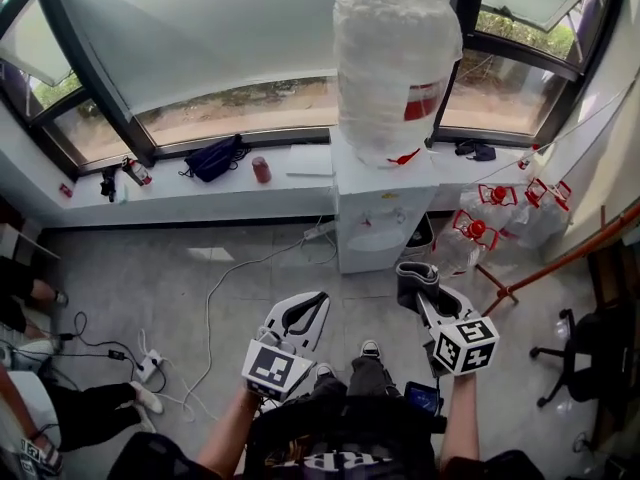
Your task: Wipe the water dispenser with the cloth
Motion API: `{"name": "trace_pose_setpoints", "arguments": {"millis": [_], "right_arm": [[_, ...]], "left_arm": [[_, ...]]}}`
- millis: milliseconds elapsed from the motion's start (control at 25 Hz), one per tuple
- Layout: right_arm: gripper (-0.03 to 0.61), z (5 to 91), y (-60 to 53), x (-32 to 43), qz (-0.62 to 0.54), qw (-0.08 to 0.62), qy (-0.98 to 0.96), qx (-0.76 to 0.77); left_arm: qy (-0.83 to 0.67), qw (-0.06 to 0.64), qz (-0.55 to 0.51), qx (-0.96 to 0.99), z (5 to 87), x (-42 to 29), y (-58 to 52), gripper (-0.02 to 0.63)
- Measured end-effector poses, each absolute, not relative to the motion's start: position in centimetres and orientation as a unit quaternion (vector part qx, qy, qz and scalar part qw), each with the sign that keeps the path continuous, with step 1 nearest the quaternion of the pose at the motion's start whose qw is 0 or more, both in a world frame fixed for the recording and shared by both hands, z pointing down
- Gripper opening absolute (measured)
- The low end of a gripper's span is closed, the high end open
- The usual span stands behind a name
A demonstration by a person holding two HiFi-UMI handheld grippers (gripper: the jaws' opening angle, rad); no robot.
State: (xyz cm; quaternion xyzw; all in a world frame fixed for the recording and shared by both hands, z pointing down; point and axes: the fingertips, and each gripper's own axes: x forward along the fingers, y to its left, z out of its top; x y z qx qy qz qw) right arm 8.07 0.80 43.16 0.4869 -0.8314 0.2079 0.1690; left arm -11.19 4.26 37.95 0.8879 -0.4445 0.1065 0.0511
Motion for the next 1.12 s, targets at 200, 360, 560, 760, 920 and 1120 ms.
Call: {"name": "trace_pose_setpoints", "arguments": {"millis": [200, 360, 560, 760, 920, 1120], "right_arm": [[0.114, 41.7, 2.9, 5.9, 0.201, 0.159, -0.840, 0.479], [0.114, 40.7, 3.8, 5.0, 0.197, 0.148, -0.844, 0.476], [0.114, 40.0, 4.1, 5.3, 0.189, 0.148, -0.844, 0.480], [0.112, 39.6, 3.8, 5.3, 0.178, 0.153, -0.847, 0.477], [0.112, 39.7, 3.9, 4.9, 0.178, 0.155, -0.849, 0.473], [0.110, 39.9, 4.0, 4.3, 0.177, 0.161, -0.852, 0.465]], "left_arm": [[-0.462, 0.054, 0.085, 0.881, 36.8, -13.2, 6.1, 0.020], [-0.476, 0.059, 0.058, 0.875, 35.4, -14.4, 6.8, 0.020], [-0.498, 0.065, 0.066, 0.862, 34.7, -15.4, 7.2, 0.020], [-0.494, 0.065, 0.054, 0.865, 34.9, -15.5, 7.5, 0.020], [-0.490, 0.062, 0.056, 0.868, 35.1, -15.4, 7.7, 0.020], [-0.485, 0.061, 0.060, 0.870, 35.2, -15.1, 7.8, 0.020]]}}
